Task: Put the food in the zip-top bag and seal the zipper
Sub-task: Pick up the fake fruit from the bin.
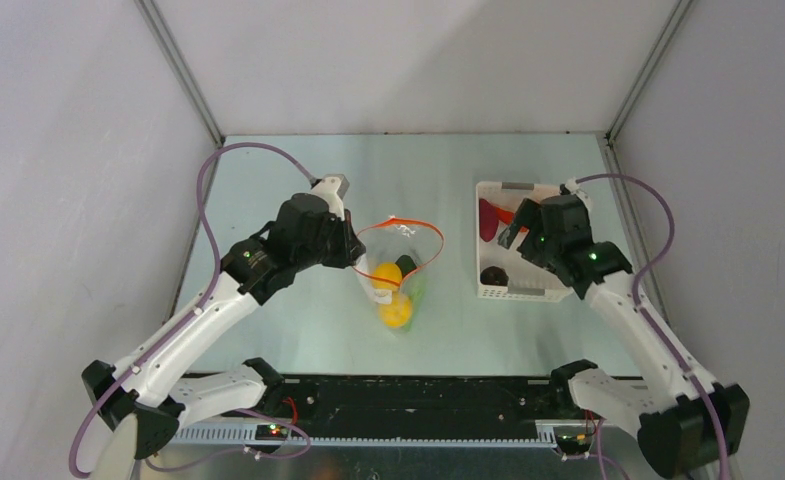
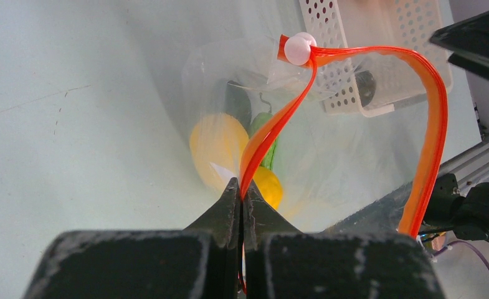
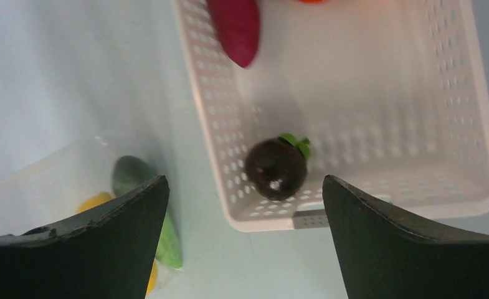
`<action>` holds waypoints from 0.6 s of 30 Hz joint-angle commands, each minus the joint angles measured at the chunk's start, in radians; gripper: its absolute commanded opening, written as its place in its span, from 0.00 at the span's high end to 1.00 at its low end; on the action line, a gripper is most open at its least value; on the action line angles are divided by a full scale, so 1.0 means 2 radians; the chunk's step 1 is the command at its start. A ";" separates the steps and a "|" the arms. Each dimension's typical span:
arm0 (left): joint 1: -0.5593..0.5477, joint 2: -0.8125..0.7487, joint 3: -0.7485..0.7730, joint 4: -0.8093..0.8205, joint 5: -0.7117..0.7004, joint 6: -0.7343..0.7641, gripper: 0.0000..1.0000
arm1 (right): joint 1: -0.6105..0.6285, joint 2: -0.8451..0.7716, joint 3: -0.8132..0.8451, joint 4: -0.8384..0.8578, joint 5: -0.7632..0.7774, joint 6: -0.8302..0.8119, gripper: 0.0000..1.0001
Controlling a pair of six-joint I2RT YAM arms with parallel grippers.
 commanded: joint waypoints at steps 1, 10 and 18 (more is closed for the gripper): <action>0.003 0.000 0.002 0.005 0.001 0.011 1.00 | -0.012 0.057 -0.001 -0.029 0.005 0.030 0.05; 0.002 -0.006 0.002 0.005 -0.002 0.011 1.00 | -0.029 0.155 -0.002 0.018 -0.018 0.036 0.17; 0.002 -0.005 0.002 0.004 -0.002 0.011 1.00 | -0.029 0.213 -0.012 0.047 -0.053 0.034 0.25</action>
